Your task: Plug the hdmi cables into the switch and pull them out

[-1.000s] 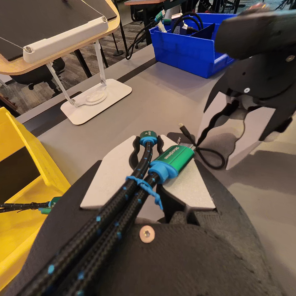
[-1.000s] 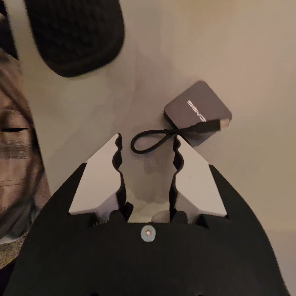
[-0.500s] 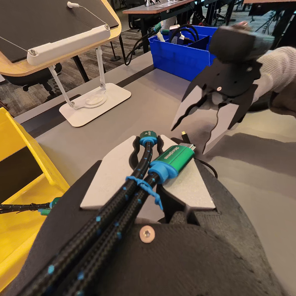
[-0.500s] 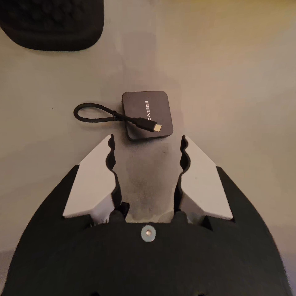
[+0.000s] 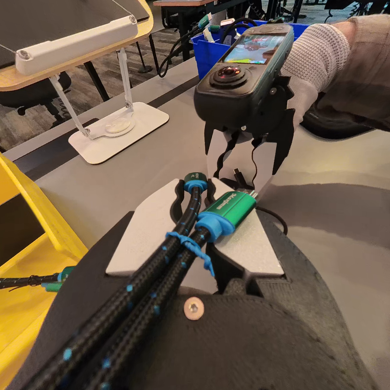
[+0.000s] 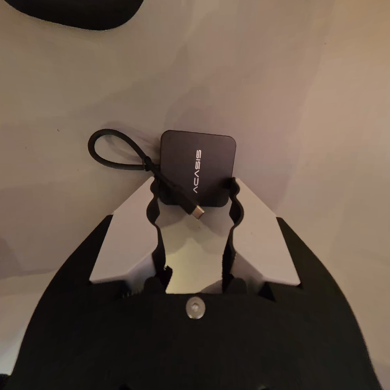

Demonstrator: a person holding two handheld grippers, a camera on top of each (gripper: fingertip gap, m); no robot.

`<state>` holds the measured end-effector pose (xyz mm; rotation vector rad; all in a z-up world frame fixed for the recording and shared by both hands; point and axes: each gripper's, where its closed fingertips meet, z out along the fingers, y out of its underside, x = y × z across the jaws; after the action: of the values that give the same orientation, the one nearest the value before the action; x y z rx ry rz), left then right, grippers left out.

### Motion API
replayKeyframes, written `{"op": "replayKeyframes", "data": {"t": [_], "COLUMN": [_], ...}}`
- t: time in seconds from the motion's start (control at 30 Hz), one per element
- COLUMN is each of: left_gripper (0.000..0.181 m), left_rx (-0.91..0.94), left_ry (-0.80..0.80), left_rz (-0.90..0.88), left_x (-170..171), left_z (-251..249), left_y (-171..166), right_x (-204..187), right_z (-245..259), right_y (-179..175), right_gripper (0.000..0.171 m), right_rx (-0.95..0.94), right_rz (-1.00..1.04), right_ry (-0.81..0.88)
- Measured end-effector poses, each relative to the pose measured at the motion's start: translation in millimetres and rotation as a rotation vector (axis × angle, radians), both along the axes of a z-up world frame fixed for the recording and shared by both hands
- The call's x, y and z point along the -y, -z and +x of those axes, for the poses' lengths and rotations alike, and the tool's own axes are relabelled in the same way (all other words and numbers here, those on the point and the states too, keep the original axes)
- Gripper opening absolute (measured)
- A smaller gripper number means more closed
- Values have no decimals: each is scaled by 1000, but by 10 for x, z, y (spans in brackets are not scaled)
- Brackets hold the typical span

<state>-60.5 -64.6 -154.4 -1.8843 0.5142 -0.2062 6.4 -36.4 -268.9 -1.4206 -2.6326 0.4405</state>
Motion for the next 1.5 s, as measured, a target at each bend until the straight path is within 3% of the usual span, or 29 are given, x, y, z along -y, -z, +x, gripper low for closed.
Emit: {"op": "replayKeyframes", "data": {"t": [0.17, 0.43, 0.7, 1.2, 1.5], "left_gripper": [21, 21, 21, 21, 21], "left_rx": [17, 36, 38, 124, 247], "left_ry": [8, 86, 226, 324, 315], "left_rz": [0, 15, 116, 158, 140], "left_x": [18, 101, 262, 374, 352], "left_z": [-62, 0, 291, 448, 427], "left_y": [-18, -96, -338, -437, -483], "right_x": [28, 70, 274, 486, 465], "right_z": [-12, 22, 88, 119, 58], "right_y": [-92, -677, -1126, -1355, -1372], "right_gripper": [64, 64, 65, 64, 64], "right_rx": [-73, -306, -406, -468, -504], "right_rz": [-58, -165, -244, -324, -228], "right_ry": [13, 42, -36, -125, -138]}}
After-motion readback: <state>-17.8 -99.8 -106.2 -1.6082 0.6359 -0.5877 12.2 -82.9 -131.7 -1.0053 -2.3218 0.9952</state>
